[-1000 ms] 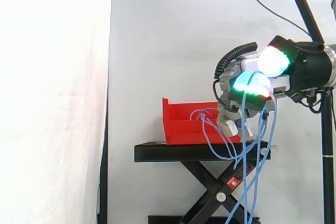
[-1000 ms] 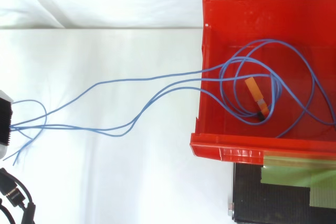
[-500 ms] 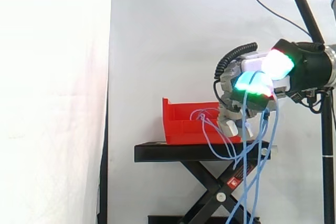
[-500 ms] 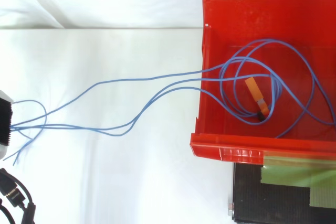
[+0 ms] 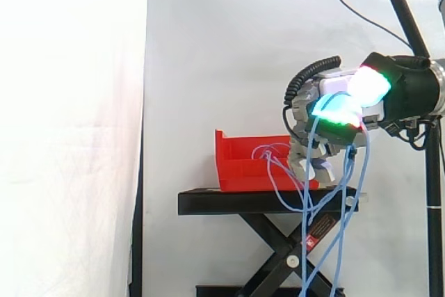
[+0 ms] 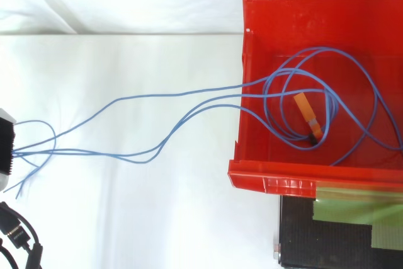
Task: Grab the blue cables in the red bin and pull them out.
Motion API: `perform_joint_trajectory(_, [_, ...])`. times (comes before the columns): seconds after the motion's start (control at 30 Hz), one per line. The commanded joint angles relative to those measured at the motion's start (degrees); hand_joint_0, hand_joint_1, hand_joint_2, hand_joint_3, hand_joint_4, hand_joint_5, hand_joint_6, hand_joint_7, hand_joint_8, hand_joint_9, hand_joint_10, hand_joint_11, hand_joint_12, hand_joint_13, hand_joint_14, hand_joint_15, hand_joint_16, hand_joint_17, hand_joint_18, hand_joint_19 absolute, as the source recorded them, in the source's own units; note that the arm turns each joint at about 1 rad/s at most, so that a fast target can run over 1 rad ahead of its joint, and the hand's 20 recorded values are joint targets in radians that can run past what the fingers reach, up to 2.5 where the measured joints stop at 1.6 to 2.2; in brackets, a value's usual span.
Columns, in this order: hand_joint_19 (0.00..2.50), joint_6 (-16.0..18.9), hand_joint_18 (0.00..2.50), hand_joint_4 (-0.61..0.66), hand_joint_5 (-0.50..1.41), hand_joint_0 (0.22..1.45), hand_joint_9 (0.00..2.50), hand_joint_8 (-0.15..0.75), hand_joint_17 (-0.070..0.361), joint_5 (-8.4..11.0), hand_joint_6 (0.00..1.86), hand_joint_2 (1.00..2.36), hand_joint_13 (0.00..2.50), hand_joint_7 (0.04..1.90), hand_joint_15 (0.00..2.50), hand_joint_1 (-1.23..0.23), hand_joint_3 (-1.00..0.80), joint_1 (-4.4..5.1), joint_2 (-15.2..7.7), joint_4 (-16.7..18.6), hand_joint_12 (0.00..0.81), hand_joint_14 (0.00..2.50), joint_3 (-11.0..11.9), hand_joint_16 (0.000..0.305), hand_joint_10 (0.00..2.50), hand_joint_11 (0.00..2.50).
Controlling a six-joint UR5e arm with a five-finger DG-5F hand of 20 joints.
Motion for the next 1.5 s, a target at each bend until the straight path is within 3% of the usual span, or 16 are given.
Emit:
perform_joint_trajectory(0.0, [0.99, 0.0, 0.74, 0.21, 1.02, 0.74, 0.98, 0.221, 0.111, 0.0, 0.04, 1.0, 0.8, 0.88, 0.7, -0.99, -1.0, 0.0, 0.02, 0.03, 0.332, 0.03, 0.01, 0.05, 0.03, 0.88])
perform_joint_trajectory(0.27, [1.0, 0.0, 0.73, 0.23, 0.95, 0.73, 0.95, 0.225, 0.115, 0.0, 0.01, 1.0, 0.8, 0.79, 0.7, -0.97, -1.0, 0.0, 0.02, -0.05, 0.335, 0.03, 0.01, 0.051, 0.03, 0.86])
perform_joint_trajectory(1.47, [1.0, 0.0, 0.73, 0.23, 0.95, 0.7, 0.97, 0.23, 0.12, 0.0, 0.01, 1.0, 0.8, 0.77, 0.7, -0.89, -1.0, 0.0, 0.02, 0.03, 0.348, 0.03, 0.01, 0.053, 0.03, 0.85])
